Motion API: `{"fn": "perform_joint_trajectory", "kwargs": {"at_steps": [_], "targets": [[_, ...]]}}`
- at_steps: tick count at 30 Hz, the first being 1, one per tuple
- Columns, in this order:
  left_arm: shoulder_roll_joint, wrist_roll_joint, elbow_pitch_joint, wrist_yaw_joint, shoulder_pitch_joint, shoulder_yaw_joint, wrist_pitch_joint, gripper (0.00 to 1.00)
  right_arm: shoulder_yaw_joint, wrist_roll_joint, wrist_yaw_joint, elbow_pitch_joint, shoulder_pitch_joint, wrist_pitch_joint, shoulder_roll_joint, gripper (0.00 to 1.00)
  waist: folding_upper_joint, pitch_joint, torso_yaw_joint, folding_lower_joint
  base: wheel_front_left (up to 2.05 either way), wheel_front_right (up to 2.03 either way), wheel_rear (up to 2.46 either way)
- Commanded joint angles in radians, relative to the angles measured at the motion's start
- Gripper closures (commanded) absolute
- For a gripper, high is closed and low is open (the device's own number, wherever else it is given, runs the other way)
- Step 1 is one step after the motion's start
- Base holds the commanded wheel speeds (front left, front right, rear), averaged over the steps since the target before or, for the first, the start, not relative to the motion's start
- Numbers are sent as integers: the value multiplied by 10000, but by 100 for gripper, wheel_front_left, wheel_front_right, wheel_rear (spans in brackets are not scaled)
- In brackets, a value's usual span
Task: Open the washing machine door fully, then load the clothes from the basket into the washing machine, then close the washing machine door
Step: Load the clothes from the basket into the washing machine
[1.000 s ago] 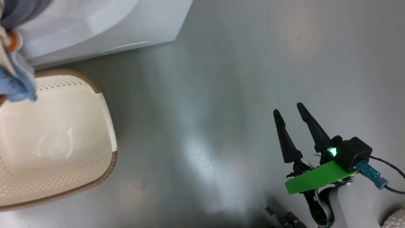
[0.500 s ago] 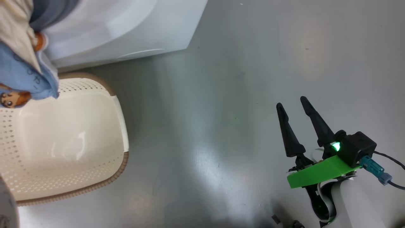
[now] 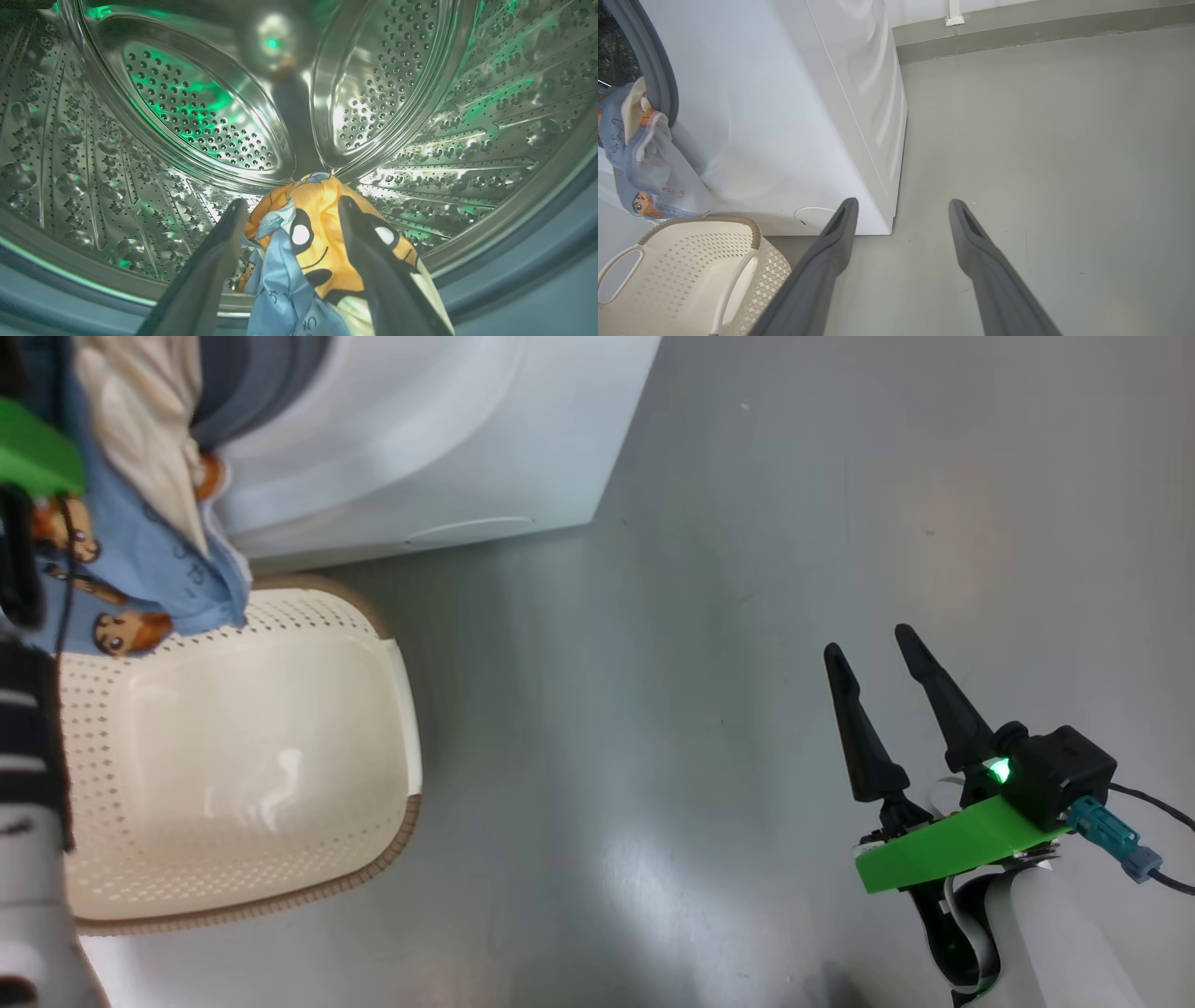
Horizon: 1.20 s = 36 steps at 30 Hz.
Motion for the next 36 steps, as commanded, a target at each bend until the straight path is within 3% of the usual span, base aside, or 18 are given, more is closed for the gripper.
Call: {"fn": "perform_joint_trajectory", "kwargs": {"at_steps": [1,17,28,36], "targets": [[363,21,-525,-76,621,209,-51,0,217,-20,16,-154,309,-48,-32,0,-1,-301,169,0,0,0,0],[-42,23,-3531,-59,3912,1000,-51,0,442,-20,16,5,418,-48,-43,0,-1,-932,284,0,0,0,0],[-947,-244,-5312,167,6382,1755,-51,0,586,59,16,128,375,-48,-39,0,-1,-1135,276,0,0,0,0],[-1395,-149,-5829,206,7432,1800,-51,0,611,50,16,146,347,-48,-38,0,-1,-1143,374,0,0,0,0]]}}
